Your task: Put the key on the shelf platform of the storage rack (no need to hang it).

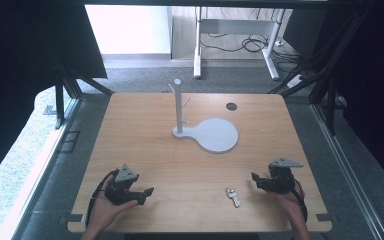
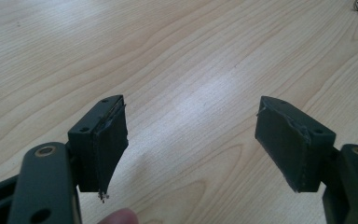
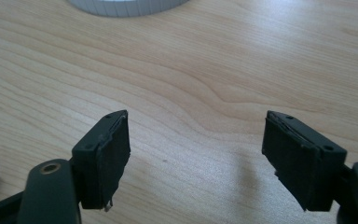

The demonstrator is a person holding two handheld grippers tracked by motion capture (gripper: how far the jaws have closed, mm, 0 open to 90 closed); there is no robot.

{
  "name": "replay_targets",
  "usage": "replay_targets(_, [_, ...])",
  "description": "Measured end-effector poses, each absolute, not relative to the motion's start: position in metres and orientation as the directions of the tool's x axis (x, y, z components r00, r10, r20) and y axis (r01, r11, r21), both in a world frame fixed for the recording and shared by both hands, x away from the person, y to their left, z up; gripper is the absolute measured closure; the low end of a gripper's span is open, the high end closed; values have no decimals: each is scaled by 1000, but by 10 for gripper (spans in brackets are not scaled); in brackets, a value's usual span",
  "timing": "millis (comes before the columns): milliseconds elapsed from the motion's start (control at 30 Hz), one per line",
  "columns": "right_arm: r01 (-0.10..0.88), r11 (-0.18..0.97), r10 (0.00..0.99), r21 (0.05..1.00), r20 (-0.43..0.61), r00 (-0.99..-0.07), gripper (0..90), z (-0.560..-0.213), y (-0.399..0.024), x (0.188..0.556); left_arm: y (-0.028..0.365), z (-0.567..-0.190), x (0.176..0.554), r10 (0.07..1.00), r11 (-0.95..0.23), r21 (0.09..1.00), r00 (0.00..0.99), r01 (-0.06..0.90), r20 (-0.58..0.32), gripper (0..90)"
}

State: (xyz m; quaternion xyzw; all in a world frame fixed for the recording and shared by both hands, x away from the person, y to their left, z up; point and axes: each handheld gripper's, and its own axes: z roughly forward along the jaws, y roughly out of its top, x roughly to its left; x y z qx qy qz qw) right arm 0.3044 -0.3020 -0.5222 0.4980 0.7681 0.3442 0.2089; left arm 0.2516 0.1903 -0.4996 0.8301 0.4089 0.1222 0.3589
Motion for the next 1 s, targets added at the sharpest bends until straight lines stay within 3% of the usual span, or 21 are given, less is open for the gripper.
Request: replay_targets(1000, [615, 280, 890, 737, 41, -454, 318, -517, -306, 302, 192, -500, 252, 770, -405, 694, 632, 595, -93, 254])
